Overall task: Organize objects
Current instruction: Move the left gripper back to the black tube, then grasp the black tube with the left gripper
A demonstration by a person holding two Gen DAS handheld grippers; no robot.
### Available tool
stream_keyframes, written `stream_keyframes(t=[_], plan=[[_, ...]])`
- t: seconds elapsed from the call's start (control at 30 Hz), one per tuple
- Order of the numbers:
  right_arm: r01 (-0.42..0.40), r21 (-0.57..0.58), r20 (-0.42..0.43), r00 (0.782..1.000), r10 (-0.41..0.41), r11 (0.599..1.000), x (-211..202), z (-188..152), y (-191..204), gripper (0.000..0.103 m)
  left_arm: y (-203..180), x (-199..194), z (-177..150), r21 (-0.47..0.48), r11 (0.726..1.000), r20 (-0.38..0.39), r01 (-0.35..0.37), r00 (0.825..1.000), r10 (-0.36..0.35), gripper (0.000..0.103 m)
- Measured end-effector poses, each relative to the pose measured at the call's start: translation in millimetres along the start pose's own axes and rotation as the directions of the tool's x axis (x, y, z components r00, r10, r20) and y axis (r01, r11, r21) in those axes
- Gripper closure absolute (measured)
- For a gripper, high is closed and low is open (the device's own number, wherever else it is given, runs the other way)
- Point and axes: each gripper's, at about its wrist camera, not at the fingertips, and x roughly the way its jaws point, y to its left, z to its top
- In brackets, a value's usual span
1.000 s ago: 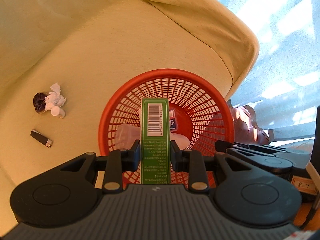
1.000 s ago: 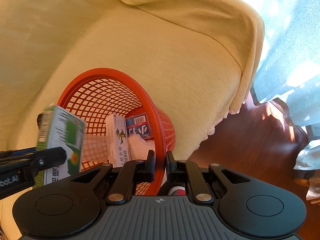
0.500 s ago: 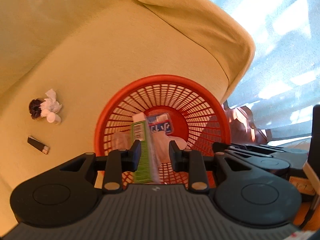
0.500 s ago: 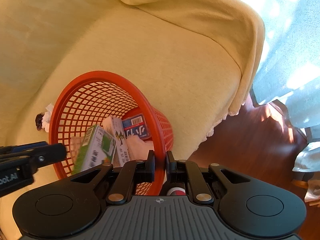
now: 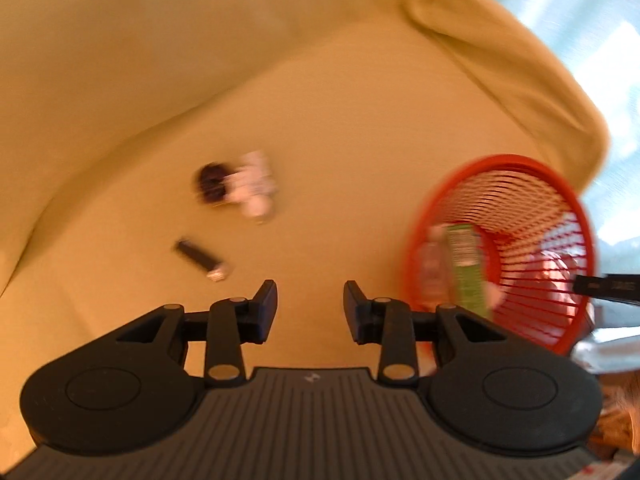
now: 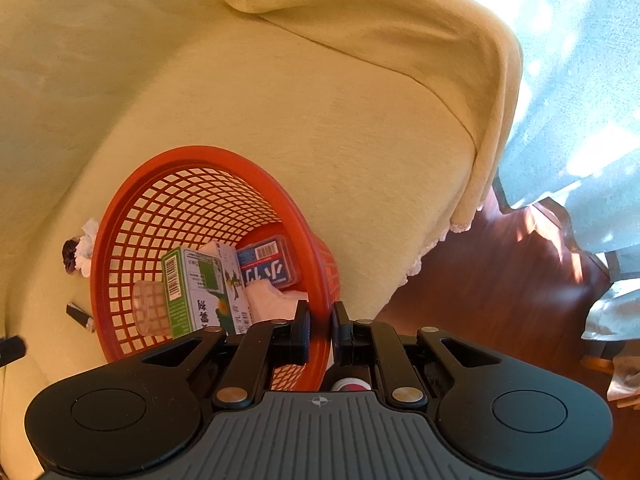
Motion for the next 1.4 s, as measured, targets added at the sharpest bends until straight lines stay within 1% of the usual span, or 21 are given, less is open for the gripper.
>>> stream_keyframes(t=[0.07,0.1,0.17,0.23,0.33,0.47,0.7,0.77,0.83,0.93,1.13,1.4], plan=[[0.007,0.005,-0.004,1.000,-0.007,1.000,1,0,-1,0.096,22,3,-4,-0.048,0.999,0.003,-0.025,1.000,0.025,0.072],[0.010,0.008,-0.005,1.000,-0.010,1.000,1,0,-2,0.096,32,4,-6,-0.057,0.997,0.009,-0.041,0.999,0.042,0.071],[0.018,0.017,-0.010,1.000,-0.018,1.000,1,-1,-2,0.096,48,8,-10,-0.056,0.995,0.018,-0.084,0.996,0.085,0.066],[0.028,0.025,-0.013,1.000,-0.028,0.999,2,-1,-3,0.096,62,14,-15,-0.062,0.992,0.018,-0.114,0.993,0.116,0.066],[0.039,0.040,-0.018,0.999,-0.038,0.998,2,-2,-3,0.096,83,26,-20,-0.111,0.986,0.004,-0.123,0.992,0.124,0.066],[0.051,0.057,-0.022,0.999,-0.049,0.997,1,-2,-2,0.096,98,45,-25,-0.143,0.980,-0.014,-0.137,0.991,0.137,0.066],[0.071,0.091,-0.022,0.997,-0.069,0.993,-2,-3,1,0.096,115,86,-23,-0.204,0.970,-0.037,-0.136,0.991,0.131,0.066],[0.078,0.100,-0.022,0.997,-0.076,0.992,-2,-4,2,0.096,119,99,-20,-0.222,0.967,-0.038,-0.124,0.992,0.118,0.066],[0.084,0.114,-0.024,0.996,-0.081,0.990,-3,-4,2,0.096,121,114,-16,-0.225,0.965,-0.046,-0.135,0.991,0.128,0.066],[0.094,0.139,-0.027,0.995,-0.091,0.986,-3,-6,1,0.096,124,132,-9,-0.227,0.965,-0.053,-0.129,0.991,0.120,0.066],[0.108,0.177,-0.033,0.994,-0.104,0.978,-4,-8,0,0.096,132,163,3,-0.271,0.958,-0.058,-0.092,0.995,0.079,0.066],[0.125,0.209,-0.039,0.992,-0.120,0.970,-3,-10,0,0.096,139,200,12,-0.308,0.948,-0.095,-0.086,0.994,0.059,0.067]])
